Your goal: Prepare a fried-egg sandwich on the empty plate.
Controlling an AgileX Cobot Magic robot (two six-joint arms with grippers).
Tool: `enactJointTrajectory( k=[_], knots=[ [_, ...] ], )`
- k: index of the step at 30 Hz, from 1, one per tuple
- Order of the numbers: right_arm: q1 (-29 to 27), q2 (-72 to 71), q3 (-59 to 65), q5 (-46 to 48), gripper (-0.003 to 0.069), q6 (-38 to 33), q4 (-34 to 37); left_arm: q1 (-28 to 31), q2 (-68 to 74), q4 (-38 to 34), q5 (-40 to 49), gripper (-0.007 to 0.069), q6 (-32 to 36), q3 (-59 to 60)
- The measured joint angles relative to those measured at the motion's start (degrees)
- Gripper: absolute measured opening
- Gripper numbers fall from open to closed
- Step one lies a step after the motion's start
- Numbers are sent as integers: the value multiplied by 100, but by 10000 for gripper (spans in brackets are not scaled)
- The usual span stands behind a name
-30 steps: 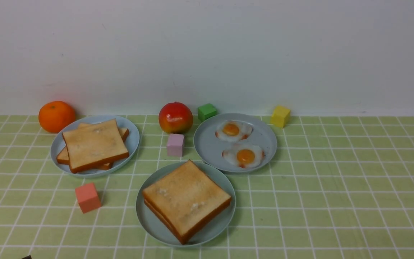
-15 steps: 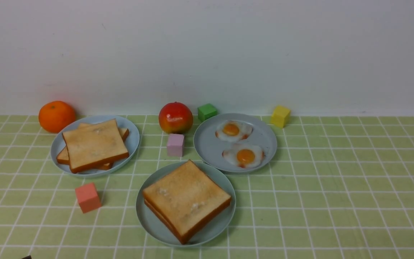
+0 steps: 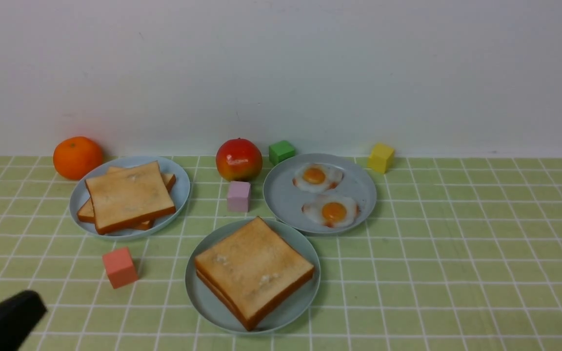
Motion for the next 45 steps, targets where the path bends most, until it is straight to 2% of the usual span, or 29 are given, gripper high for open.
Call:
enactJointTrajectory(
  k=[4,6,9,11,13,37,45],
  knots=[
    [0,0,0,0,7,0,0,1189,-566,-216,471,-13,20,247],
    [-12,0,0,0,8,-30,0,1511,-849,-270,605,-13,20,625],
    [-18,0,0,0,11,-30,0,1592,-967,-297,823,-13,-20,894],
    [-23,-1,0,0,14,-30,0,1605,-1002,-300,1590,-13,-55,983],
    [-23,-1,0,0,16,-30,0,1612,-1002,-295,1855,-13,-71,1018],
    [-25,-1,0,0,38,-35,0,1624,-1002,-295,1916,-13,-93,1018],
    [-25,-1,0,0,49,-35,0,1832,-1002,-295,1916,-9,-93,1018]
  ],
)
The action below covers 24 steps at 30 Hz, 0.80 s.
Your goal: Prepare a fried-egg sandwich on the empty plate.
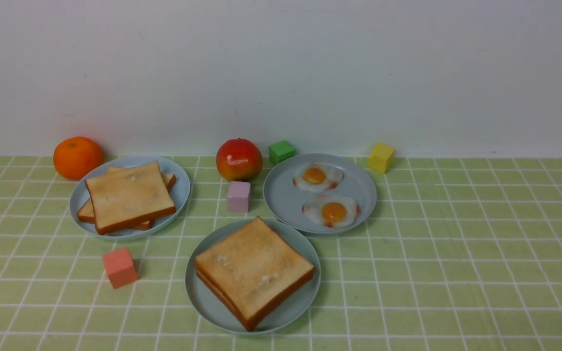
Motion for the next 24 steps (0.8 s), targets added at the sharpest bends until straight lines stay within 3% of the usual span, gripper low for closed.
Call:
enactJointTrajectory(
  k=[24],
  knots=[
    [0,0,0,0,83,0,0,18,0,0,0,18,0,0]
  ],
)
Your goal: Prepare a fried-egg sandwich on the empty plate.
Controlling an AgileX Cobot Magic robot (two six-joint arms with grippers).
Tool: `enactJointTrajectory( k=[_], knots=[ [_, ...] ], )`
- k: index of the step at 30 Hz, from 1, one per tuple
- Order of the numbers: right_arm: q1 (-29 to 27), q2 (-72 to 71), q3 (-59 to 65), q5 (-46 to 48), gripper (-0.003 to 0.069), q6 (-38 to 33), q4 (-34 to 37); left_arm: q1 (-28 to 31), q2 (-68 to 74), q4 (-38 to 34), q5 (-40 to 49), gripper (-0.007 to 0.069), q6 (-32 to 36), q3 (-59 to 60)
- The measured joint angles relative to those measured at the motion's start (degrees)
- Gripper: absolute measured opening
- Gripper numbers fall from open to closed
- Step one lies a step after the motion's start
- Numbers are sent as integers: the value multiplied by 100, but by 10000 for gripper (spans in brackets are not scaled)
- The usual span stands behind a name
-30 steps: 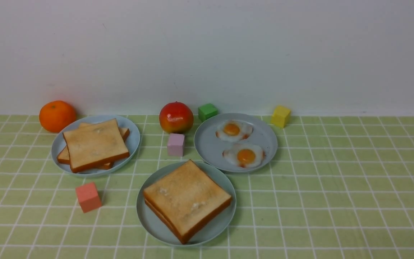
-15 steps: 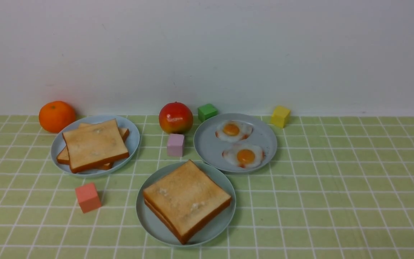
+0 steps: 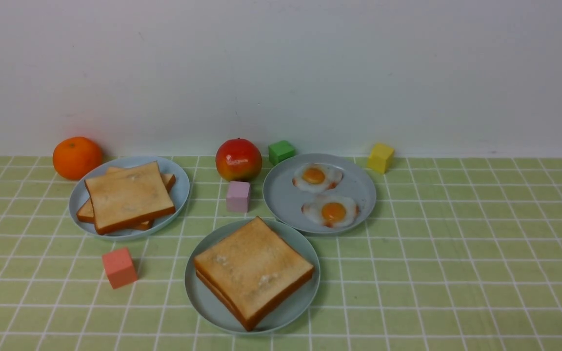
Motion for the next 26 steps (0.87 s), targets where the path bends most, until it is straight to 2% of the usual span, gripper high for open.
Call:
enactJointTrajectory(
  k=[26],
  knots=[
    [0,0,0,0,113,0,-6,0,0,6,0,50,0,0]
  ],
)
